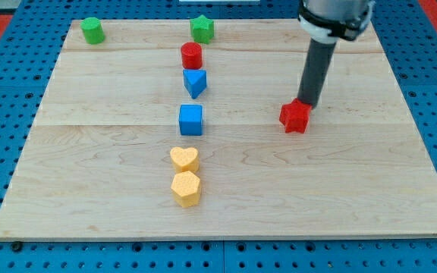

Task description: Push the blue triangle parallel to the left of the blue cube

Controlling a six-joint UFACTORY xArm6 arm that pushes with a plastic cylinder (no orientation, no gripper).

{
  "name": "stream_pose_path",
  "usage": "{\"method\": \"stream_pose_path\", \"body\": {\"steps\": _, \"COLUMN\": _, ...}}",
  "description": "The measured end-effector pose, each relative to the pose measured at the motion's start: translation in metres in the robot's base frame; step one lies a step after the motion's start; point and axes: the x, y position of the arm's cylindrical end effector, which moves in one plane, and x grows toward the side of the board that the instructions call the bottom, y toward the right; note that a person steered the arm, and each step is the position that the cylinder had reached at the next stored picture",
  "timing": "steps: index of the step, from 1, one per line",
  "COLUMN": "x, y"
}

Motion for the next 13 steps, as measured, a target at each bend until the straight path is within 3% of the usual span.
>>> {"method": "stream_pose_path", "body": {"steps": 1, "x": 0.007, "y": -0.030}}
{"method": "stream_pose_path", "body": {"steps": 3, "x": 0.046, "y": -0.007}}
{"method": "stream_pose_path", "body": {"steps": 4, "x": 0.011, "y": 0.012}}
{"method": "stream_pose_path", "body": {"steps": 6, "x": -0.117, "y": -0.032}}
{"method": "stream_pose_path", "body": {"steps": 7, "x": -0.124, "y": -0.132}}
{"method": "stream_pose_path", "body": {"steps": 9, "x": -0.029, "y": -0.145}}
{"method": "stream_pose_path", "body": {"steps": 10, "x": -0.043, "y": -0.100}}
{"method": "stream_pose_path", "body": {"steps": 11, "x": -0.040, "y": -0.187}}
{"method": "stream_pose_path", "body": {"steps": 12, "x": -0.054, "y": -0.218}}
{"method": "stream_pose_path", "body": {"steps": 13, "x": -0.073, "y": -0.179}}
